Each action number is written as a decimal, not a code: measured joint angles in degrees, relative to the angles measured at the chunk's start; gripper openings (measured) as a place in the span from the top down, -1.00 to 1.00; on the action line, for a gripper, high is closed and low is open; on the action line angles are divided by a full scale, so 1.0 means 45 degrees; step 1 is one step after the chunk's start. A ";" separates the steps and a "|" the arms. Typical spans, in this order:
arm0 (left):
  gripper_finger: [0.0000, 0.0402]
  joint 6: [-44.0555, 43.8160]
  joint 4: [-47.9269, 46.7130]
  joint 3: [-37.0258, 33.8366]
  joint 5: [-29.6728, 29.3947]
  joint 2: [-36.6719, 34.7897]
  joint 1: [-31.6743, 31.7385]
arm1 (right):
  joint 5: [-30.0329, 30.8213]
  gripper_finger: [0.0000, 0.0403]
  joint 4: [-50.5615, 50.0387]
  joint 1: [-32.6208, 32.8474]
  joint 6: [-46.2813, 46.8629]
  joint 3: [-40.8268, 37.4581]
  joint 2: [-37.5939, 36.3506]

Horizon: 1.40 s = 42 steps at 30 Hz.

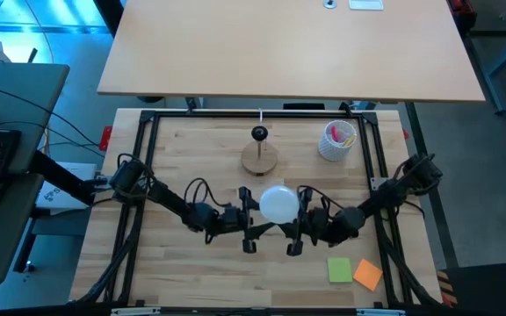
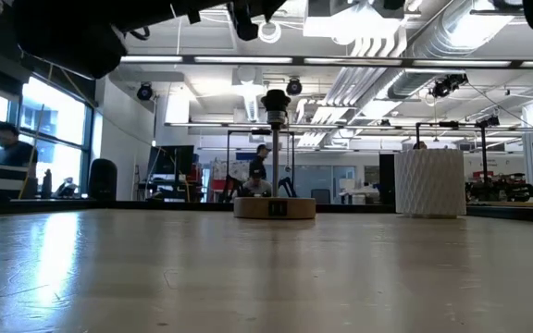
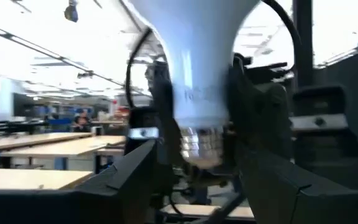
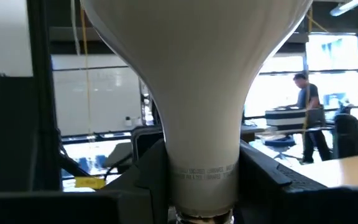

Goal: Screw lightbulb
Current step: Insert the white lightbulb into the desk lamp

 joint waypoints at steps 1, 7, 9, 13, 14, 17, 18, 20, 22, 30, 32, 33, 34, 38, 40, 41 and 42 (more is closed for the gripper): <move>-0.05 -0.0007 0.0052 0.0002 -0.0020 -0.0012 0.0016 | 0.0024 0.36 -0.0035 0.0034 0.0017 0.0000 0.0000; -0.05 -0.0224 -0.0580 0.0391 -0.0056 -0.0015 0.0130 | 0.0018 0.36 -0.0038 -0.0035 0.0464 0.0000 -0.0015; -0.05 -0.0285 -0.1269 0.0629 -0.0109 -0.0016 0.0131 | -0.0126 0.36 -0.0101 -0.0124 0.0600 0.0000 -0.0015; -0.05 -0.0338 -0.2128 0.1010 -0.0717 -0.0016 0.0121 | -0.0186 0.36 -0.0204 -0.0200 0.0763 0.0000 -0.0015; -0.05 -0.0257 -0.2141 0.1027 -0.0840 -0.0016 0.0114 | -0.0186 0.36 -0.0270 -0.0206 0.0814 0.0000 -0.0012; -0.03 -0.0142 -0.2090 0.1027 -0.1096 -0.0016 0.0029 | -0.0176 0.36 -0.0341 -0.0210 0.0838 0.0000 -0.0010; -0.02 -0.0118 -0.2090 0.1027 -0.1237 -0.0016 -0.0021 | -0.0171 0.36 -0.0419 -0.0210 0.0911 0.0000 -0.0010; 0.02 -0.0109 -0.2104 0.1027 -0.1331 -0.0016 -0.0081 | -0.0172 0.36 -0.0496 -0.0210 0.0923 0.0000 -0.0010; 0.06 -0.0107 -0.2082 0.1027 -0.1326 -0.0016 -0.0145 | -0.0172 0.36 -0.0496 -0.0205 0.0916 0.0000 -0.0010; 0.32 -0.0218 -0.2250 0.1007 -0.1826 -0.0120 -0.0233 | 0.0151 0.36 -0.0812 -0.0219 0.1018 0.0000 -0.0010; 0.41 -0.0368 -0.2727 0.1007 -0.1845 -0.0298 -0.0238 | 0.0179 0.36 -0.0872 -0.0215 0.1076 0.0000 -0.0010; 0.46 -0.0445 -0.3005 0.1007 -0.1913 -0.0417 -0.0248 | 0.0168 0.36 -0.0885 -0.0210 0.1078 0.0005 -0.0010; 0.50 -0.0489 -0.3289 0.1007 -0.1962 -0.0520 -0.0253 | 0.0163 0.36 -0.0923 -0.0210 0.1076 0.0007 -0.0010; 0.51 -0.0625 -0.4337 0.1007 -0.2010 -0.0956 -0.0308 | 0.0240 0.35 -0.1016 -0.0210 0.1084 0.0015 -0.0015; 0.51 -0.0620 -0.4877 0.1007 -0.2137 -0.1152 -0.0390 | 0.0246 0.28 -0.1102 -0.0210 0.1189 0.0015 -0.0015; 0.51 -0.0602 -0.5178 0.1007 -0.2258 -0.1257 -0.0435 | 0.0245 0.25 -0.1136 -0.0205 0.1266 0.0015 -0.0015; 0.51 -0.0553 -0.5456 0.1007 -0.2419 -0.1335 -0.0490 | 0.0242 0.22 -0.1175 -0.0209 0.1312 0.0017 -0.0015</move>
